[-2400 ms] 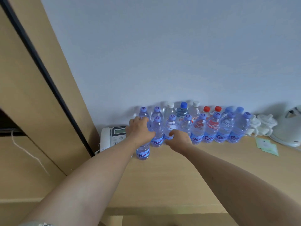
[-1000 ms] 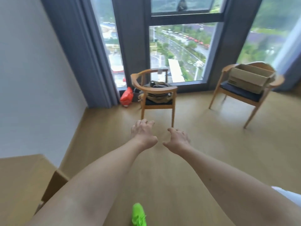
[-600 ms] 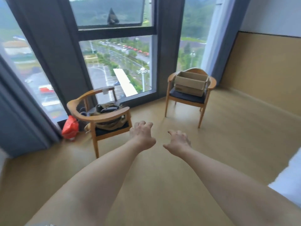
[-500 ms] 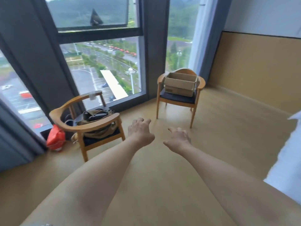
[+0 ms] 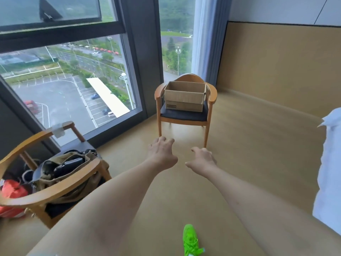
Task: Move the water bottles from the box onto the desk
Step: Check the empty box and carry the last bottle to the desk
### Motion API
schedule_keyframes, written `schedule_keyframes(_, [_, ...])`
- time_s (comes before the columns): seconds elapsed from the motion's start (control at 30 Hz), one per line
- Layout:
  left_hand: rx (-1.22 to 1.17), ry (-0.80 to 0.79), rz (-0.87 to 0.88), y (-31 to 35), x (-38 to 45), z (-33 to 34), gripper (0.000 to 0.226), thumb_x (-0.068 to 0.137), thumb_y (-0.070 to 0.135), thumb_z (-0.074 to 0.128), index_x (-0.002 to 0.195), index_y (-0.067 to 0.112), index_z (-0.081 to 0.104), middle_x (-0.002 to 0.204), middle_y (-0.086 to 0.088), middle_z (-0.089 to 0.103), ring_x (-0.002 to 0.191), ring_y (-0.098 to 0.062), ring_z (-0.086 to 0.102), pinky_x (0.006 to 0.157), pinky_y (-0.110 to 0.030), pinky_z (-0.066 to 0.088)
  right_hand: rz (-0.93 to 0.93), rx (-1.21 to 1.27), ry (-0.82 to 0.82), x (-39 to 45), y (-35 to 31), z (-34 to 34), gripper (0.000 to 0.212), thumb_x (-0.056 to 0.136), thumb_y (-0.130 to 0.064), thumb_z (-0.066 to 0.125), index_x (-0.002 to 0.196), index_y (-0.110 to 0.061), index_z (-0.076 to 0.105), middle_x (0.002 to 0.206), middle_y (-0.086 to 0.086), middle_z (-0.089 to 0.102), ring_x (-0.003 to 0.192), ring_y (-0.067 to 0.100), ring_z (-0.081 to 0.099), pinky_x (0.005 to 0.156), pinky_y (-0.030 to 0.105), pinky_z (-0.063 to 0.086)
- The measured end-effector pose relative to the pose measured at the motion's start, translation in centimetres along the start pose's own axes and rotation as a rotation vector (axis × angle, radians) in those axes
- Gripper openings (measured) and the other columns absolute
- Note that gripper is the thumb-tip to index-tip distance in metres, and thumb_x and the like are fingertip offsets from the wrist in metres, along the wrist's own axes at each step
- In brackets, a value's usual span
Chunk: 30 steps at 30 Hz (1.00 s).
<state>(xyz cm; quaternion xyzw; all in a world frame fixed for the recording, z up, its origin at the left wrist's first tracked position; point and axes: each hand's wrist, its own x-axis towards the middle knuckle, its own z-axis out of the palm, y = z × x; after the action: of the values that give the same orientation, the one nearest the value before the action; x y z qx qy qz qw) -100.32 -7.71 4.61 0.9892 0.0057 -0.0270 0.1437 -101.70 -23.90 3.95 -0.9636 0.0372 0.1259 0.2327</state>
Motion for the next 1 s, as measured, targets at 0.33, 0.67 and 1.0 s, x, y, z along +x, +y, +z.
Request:
schedule_keyframes(0.33, [-0.072,-0.016,-0.007,3.7,21.8,-2.4,0.064,0.082,0.024,0.068,0.145,0.024,0.051,0.144,-0.006,0.049,0.138,-0.029,0.036,0.114,-0.052,0.039,-0.004,0.029,0.005,21.7,-2.0,-7.1,0.067,0.091,-0.046,0.071,0.151,-0.029,0.046,0.145,0.004,0.050,0.136,0.029,0.044,0.104,0.044,0.048])
schedule_keyframes(0.67, [0.009,-0.081,0.058,2.4,41.5,-1.3,0.053,0.083,0.029,0.063,0.135,0.025,0.052,0.135,-0.005,0.051,0.128,-0.029,0.041,0.104,-0.046,0.042,0.082,-0.011,-0.017,40.2,-3.0,-8.7,0.065,0.091,-0.045,0.070,0.149,-0.029,0.046,0.146,0.005,0.048,0.138,0.029,0.040,0.108,0.044,0.044])
schedule_keyframes(1.0, [0.022,-0.156,0.129,-0.1,63.9,-1.6,0.053,0.082,0.031,0.062,0.134,0.023,0.054,0.131,-0.006,0.053,0.128,-0.031,0.042,0.103,-0.047,0.043,0.173,-0.017,-0.002,60.4,-8.0,-11.5,0.063,0.090,-0.044,0.067,0.147,-0.030,0.047,0.139,0.004,0.052,0.129,0.029,0.047,0.097,0.039,0.049])
